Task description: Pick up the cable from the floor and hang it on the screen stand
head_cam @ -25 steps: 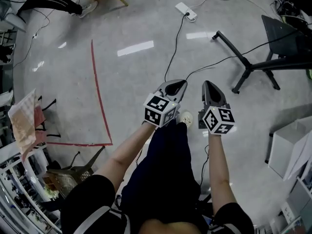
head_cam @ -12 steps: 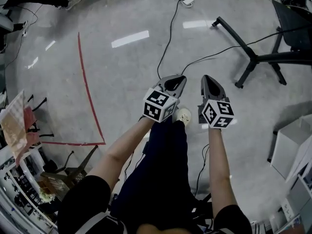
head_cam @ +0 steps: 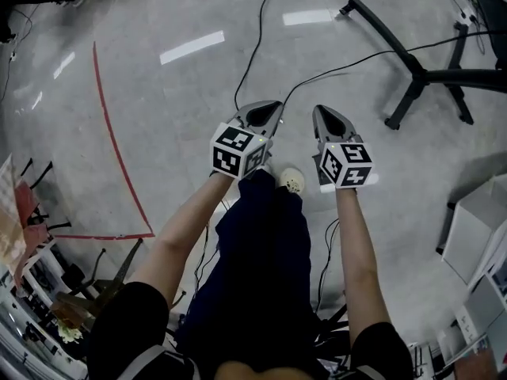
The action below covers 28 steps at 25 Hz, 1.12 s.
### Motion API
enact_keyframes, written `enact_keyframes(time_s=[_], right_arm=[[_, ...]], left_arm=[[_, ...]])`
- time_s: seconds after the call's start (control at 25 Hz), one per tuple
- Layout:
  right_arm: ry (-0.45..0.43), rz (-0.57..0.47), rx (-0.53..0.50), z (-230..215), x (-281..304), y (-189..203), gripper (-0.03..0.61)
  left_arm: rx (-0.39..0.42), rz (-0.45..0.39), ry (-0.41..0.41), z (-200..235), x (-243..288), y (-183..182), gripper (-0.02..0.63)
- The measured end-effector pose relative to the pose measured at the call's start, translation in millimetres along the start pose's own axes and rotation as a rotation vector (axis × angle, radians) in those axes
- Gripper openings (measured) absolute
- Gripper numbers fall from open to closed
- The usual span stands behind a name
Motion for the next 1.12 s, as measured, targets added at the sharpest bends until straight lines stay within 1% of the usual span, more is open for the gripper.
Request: enact_keyframes(time_s=[0.24, 0.36, 0.52, 0.64, 0.76, 0.88, 0.92, 0.96, 1.04, 1.12], right_arm=[[-0.065, 0.119, -0.065, -18, 49, 68, 0.021], [-0.083, 0.18, -0.102, -25, 70, 100, 0.021], [-0.103, 0.222, -0.118, -34, 97, 138, 0.021], [-0.121, 0.25, -0.146, -41, 114, 163, 0.021], [-0.126, 0.303, -0.18, -51, 131, 184, 0.023], [-0.12, 0.34, -0.181, -57, 149, 206, 0.024], [-0.119, 0.351, -0.178, -58, 155, 214, 0.032], [-0.119, 0.36, -0.17, -57, 162, 223, 0.054], [-0.114, 0.375, -0.14, -55, 177, 241, 0.147], [-0.091, 0.389, -0.123, -54, 191, 257, 0.176]], left_arm=[[0.016, 0.05, -0.002, 35, 34, 66, 0.003], [0.019, 0.075, 0.0, 49, 51, 100, 0.004], [0.003, 0.098, -0.001, 64, 70, 142, 0.003], [-0.004, 0.103, -0.006, 73, 83, 166, 0.003], [-0.014, 0.106, -0.007, 83, 94, 186, 0.003], [-0.016, 0.111, -0.016, 95, 103, 204, 0.003], [-0.021, 0.11, -0.018, 98, 106, 210, 0.003], [-0.03, 0.108, -0.021, 102, 108, 216, 0.003], [-0.044, 0.109, -0.029, 110, 113, 227, 0.003], [-0.05, 0.114, -0.037, 119, 117, 238, 0.003]])
Point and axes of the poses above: the fingertips, and each gripper's own axes: x forward along the fingers, z to its left, y out of its underside, the point moved 5 cm from there along -x, backward along the fingers, and after that the axes turned 6 degrees about -y, right-handed, at the moved point
